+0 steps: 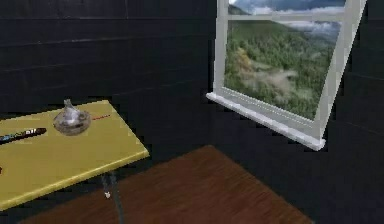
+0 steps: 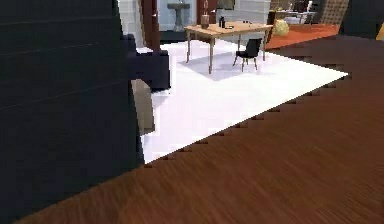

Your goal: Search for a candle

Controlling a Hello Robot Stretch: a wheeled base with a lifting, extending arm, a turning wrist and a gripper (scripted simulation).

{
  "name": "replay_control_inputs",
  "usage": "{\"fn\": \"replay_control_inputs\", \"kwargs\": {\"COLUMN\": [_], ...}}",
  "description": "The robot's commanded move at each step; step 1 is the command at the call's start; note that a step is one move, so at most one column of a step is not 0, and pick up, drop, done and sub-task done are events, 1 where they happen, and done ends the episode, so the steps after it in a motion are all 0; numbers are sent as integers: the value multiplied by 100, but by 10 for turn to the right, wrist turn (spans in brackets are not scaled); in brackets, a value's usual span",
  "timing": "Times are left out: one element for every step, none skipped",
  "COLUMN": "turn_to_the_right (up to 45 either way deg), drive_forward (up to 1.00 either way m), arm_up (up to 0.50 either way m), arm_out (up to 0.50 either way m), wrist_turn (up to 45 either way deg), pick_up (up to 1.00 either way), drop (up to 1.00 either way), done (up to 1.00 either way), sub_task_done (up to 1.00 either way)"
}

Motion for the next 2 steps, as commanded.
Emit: {"fn": "replay_control_inputs", "kwargs": {"turn_to_the_right": [0,210], "drive_forward": [5,0], "arm_up": [0,0], "arm_out": [0,0], "wrist_turn": [0,0], "pick_up": [0,0], "drop": [0,0], "done": [0,0], "sub_task_done": [0,0]}}
